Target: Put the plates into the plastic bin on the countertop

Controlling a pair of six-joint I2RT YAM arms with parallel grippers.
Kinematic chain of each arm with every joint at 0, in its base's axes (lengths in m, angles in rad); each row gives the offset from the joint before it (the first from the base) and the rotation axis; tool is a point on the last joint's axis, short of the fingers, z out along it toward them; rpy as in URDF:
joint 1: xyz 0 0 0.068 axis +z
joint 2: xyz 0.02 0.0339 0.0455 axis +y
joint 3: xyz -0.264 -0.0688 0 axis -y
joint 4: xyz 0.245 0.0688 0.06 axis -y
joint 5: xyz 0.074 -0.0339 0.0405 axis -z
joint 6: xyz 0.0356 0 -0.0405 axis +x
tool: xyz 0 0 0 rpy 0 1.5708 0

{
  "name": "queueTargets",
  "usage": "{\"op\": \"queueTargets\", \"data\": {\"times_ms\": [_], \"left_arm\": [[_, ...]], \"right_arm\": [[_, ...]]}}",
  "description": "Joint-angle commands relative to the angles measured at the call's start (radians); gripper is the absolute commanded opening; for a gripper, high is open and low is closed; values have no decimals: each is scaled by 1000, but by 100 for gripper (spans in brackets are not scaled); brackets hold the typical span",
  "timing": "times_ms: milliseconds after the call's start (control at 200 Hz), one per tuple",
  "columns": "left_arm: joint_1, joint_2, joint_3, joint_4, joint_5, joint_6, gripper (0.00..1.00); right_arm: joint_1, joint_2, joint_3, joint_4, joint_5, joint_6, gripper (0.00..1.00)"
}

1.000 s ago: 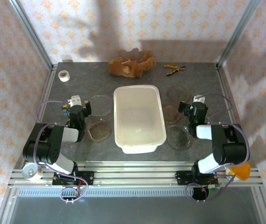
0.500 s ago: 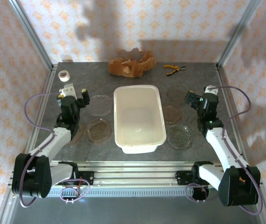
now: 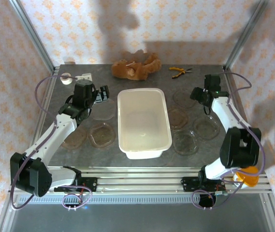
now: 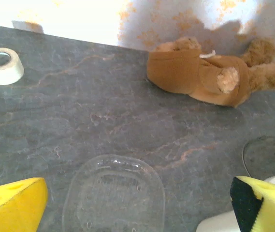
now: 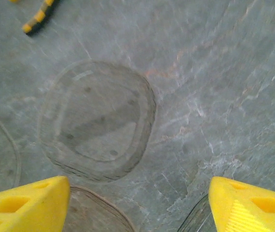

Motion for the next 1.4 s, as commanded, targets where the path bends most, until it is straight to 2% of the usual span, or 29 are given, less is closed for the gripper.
{"op": "queueTargets", "data": {"times_ms": [0, 105, 205, 295, 475, 726, 1001, 1396], "left_arm": [[-13, 16, 64, -110, 3, -34, 98], [-17, 27, 92, -124, -2, -32, 98], [-17, 43, 109, -126, 0, -30, 98], [-17, 68, 138, -139, 5, -29, 98], [-18, 117, 193, -172, -11, -16, 98], [-18, 178, 271, -203, -14, -4, 98], [-18, 229, 310, -223, -30, 9, 98], [-19, 268, 339, -245, -25, -4, 98]], "right_arm": [[-54, 72, 61, -101, -83, 34, 70], [-77, 144, 95, -114, -107, 11, 70], [-86, 206, 130, -109, -163, -6, 65], [-86, 270, 175, -126, -173, -13, 60], [-88, 361, 209, -109, -185, 4, 58], [-87, 462, 265, -96, -212, 19, 49], [-87, 509, 283, -81, -195, 26, 35], [-87, 545, 301, -49, -193, 44, 21]]}}
